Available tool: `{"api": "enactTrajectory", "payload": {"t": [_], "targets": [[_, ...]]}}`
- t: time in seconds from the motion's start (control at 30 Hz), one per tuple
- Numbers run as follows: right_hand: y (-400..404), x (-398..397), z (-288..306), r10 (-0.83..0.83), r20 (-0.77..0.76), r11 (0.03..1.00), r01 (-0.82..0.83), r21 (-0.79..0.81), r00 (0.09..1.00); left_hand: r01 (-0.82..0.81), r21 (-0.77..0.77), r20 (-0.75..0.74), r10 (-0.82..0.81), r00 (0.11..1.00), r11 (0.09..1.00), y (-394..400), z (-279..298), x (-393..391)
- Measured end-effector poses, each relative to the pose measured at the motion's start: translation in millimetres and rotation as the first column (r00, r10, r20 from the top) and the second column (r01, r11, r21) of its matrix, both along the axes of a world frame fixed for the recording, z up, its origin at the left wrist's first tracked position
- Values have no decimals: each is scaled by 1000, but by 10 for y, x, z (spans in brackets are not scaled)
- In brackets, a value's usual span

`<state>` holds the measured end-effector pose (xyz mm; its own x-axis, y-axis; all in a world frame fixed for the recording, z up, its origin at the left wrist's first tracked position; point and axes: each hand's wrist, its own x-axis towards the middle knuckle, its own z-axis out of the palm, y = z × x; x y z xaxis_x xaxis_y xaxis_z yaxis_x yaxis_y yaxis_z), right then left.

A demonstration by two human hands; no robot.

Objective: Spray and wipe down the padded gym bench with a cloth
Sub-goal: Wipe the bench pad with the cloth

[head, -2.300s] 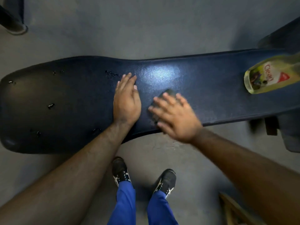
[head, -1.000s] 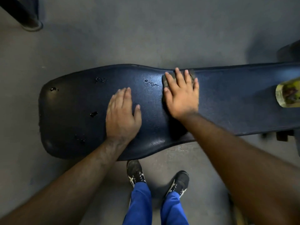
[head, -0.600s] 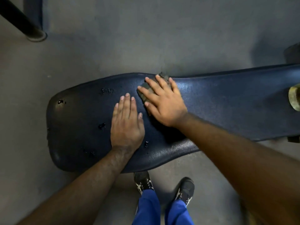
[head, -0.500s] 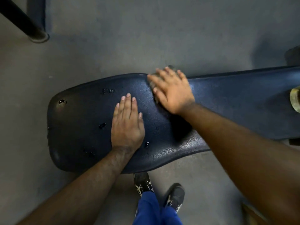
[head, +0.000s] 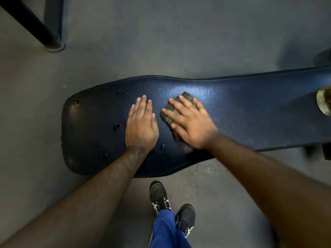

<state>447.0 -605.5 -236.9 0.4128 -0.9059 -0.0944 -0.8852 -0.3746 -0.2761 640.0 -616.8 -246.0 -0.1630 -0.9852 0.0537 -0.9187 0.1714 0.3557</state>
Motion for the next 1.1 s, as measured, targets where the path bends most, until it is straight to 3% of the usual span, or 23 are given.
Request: {"api": "enactTrajectory", "payload": {"t": [0.07, 0.1, 0.13, 0.17, 0.27, 0.3, 0.33, 0.4, 0.43, 0.5, 0.57, 0.6, 0.63, 0.7, 0.73, 0.77, 0.83, 0.87, 0.9, 0.93, 1.0, 1.03, 1.1], "targets": [[-113, -136, -13, -322, -29, 947, 322, -8, 946, 1, 11, -98, 0, 995, 1000, -6, 44, 21], [-109, -56, -30, -513, -48, 858, 514, -6, 857, 5, 9, -147, -4, 989, 1000, -3, 70, 30], [-35, 123, -24, -584, -59, 811, 585, 9, 810, -3, 5, -179, 4, 984, 1000, 21, 105, 60], [104, 329, 5, -523, -64, 851, 525, 14, 850, -14, 0, -191, 14, 981, 1000, 61, 141, 96], [450, 187, 2, -92, 6, 996, 92, 11, 996, -23, -20, -135, 20, 991, 1000, 277, 218, 219], [390, -3, 1, -132, 22, 991, 132, 13, 991, -19, -10, -102, 18, 995, 1000, 362, 219, 282], [325, -138, -11, -300, 24, 954, 299, 24, 954, -3, 11, -58, 3, 998, 1000, 437, 204, 345], [343, -80, -21, -634, -11, 773, 634, 16, 773, 67, 40, 60, -70, 996, 997, 538, 153, 448], [444, 95, -13, -622, -27, 782, 622, 22, 783, 95, 41, 112, -99, 989, 995, 558, 126, 475], [770, 357, 19, -283, -2, 959, 283, 5, 959, 101, 35, 157, -105, 982, 994, 557, 73, 483], [847, 117, 12, 21, 18, 1000, -21, 16, 1000, 93, 33, 172, -98, 980, 995, 564, 48, 478], [750, -35, -1, -12, 12, 1000, 12, 0, 1000, 95, 24, 171, -98, 980, 995, 568, 42, 478], [652, -118, -25, -176, -5, 984, 176, -10, 984, 99, 14, 166, -100, 981, 995, 570, 32, 478], [620, 61, -45, -569, -31, 822, 569, -27, 822, 98, 13, 145, -98, 984, 995, 560, 20, 493], [706, 310, -33, -619, -39, 785, 620, -8, 784, 93, 11, 132, -93, 987, 996, 565, 29, 498], [855, 565, -3, -539, -35, 842, 538, -20, 842, 86, 1, 116, -85, 990, 996, 572, 42, 494], [1103, 645, 24, -185, -17, 983, 185, -5, 983, 80, -17, 80, -78, 994, 997, 577, 47, 495], [1062, 490, 10, -61, -15, 998, 61, -8, 998, 78, -28, 61, -76, 995, 997, 584, 32, 506], [939, 324, -14, -86, -27, 996, 85, -31, 996, 74, -44, 45, -72, 996, 996, 587, 9, 513], [808, 221, -42, -257, -35, 966, 255, -37, 966, 70, -58, 31, -69, 997, 996, 584, -12, 517], [740, 359, -34, -627, -17, 778, 626, -50, 778, 71, -50, -17, -72, 997, 996, 568, -24, 533], [838, 593, -23, -664, -23, 748, 663, -41, 747, 75, -35, -64, -77, 995, 997, 563, 5, 538], [1186, 1044, 22, -405, -16, 913, 404, -47, 914, 68, 8, -187, -65, 980, 998, 537, 113, 592]]}}
